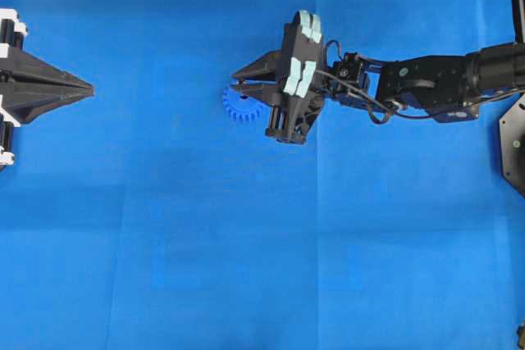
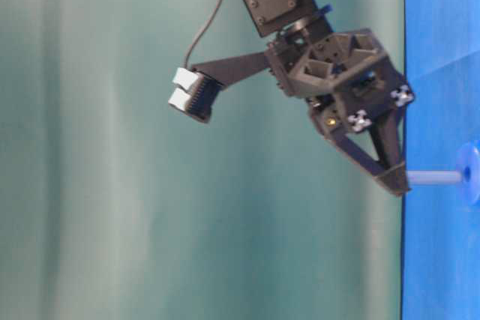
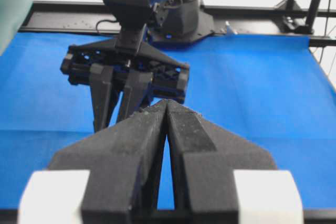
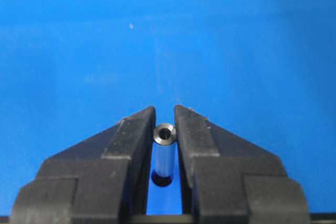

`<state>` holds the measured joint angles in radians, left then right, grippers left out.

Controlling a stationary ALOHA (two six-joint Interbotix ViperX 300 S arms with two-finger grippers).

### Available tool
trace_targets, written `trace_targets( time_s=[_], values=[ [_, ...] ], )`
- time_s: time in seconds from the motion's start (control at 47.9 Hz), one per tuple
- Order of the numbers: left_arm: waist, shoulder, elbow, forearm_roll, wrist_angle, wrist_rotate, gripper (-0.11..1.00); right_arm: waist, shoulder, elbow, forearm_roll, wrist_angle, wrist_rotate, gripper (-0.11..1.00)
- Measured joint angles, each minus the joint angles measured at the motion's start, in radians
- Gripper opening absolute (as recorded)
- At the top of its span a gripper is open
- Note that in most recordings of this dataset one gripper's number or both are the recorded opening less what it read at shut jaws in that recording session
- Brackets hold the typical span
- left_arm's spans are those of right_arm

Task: Insert the shaft placed at a random location into the center hole of the small gear at another random location.
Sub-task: 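Lower the shaft into the gear's center hole with the right gripper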

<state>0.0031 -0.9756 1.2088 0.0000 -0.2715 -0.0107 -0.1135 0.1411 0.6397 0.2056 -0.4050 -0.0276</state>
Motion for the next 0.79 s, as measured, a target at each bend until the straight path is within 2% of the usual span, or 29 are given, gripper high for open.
trace_targets(
  time_s=[0.459, 0.793],
  values=[
    [0.0, 0.0, 0.0, 0.0, 0.0, 0.0, 0.0, 0.0, -0.012, 0.006, 0.0, -0.002, -0.002, 0.02],
    [0.0, 0.0, 0.0, 0.0, 0.0, 0.0, 0.0, 0.0, 0.043, 0.008, 0.002, -0.026, 0.005, 0.02]
  ],
)
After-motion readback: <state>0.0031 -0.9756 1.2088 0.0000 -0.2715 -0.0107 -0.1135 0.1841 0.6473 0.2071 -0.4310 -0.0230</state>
